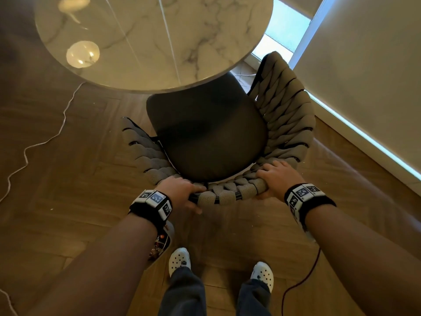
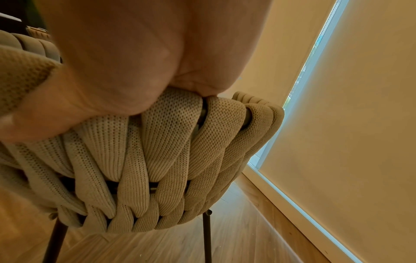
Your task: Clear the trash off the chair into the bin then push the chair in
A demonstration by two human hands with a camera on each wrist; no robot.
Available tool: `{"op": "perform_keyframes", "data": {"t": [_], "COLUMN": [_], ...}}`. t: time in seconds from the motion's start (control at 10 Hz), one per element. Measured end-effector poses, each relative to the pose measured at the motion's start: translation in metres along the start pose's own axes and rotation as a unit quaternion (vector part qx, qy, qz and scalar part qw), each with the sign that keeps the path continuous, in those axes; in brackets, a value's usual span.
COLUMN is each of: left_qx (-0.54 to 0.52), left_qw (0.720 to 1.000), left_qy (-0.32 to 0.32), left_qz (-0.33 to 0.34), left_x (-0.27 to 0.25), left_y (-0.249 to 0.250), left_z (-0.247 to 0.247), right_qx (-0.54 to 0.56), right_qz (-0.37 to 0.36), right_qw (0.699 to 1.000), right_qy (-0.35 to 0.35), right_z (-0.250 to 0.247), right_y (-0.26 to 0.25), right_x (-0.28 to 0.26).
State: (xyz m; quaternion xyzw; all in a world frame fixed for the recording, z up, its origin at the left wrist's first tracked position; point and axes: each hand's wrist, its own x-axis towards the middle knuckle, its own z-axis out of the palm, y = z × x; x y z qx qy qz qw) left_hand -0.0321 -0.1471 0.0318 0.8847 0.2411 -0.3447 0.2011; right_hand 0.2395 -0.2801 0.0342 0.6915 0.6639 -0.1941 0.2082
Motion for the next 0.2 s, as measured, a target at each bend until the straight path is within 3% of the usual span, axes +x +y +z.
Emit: {"op": "perform_keyframes", "data": {"t": [0.1, 0.2], "left_qx": [-0.148, -0.348], "left_qw": [0.986, 0.913], "left_qy": [0.071, 0.201], "left_qz": [-0.031, -0.063], "left_x": [-0.020, -0.059], "left_y": [-0.004, -0.008], "left_z": [0.001, 0.014], "right_qx": [0.036, 0.083], "right_qz": [0.049, 0.096], "right_qw": [0.996, 0.982], "right_qy": [0.064, 0.140], "right_z": [0.007, 0.039], "right_y": [-0.016, -0.055], "right_x": [-0.018, -0.063]}}
